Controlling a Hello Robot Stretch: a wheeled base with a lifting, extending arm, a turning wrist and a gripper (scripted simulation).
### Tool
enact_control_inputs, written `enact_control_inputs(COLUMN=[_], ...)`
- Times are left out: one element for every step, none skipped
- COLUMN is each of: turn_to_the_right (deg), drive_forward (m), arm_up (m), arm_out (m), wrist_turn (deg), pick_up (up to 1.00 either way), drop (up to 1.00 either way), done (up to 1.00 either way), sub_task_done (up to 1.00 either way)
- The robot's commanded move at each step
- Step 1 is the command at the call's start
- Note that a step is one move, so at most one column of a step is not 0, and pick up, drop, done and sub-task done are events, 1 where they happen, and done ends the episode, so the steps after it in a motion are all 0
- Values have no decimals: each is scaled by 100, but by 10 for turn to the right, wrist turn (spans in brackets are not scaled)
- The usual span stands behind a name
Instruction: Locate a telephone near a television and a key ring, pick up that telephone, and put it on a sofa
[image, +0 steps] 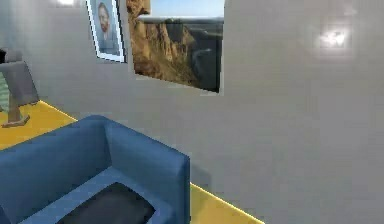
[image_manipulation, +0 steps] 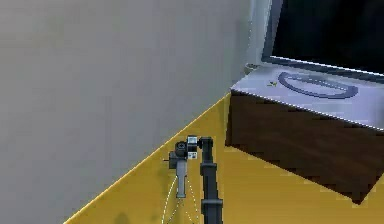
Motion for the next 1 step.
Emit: enact_control_inputs(turn_to_the_right=[-450], drive_forward=[0], arm_up=[0], arm_out=[0], wrist_turn=[0], pick_up=[0], drop=[0], done=[0], sub_task_done=[0])
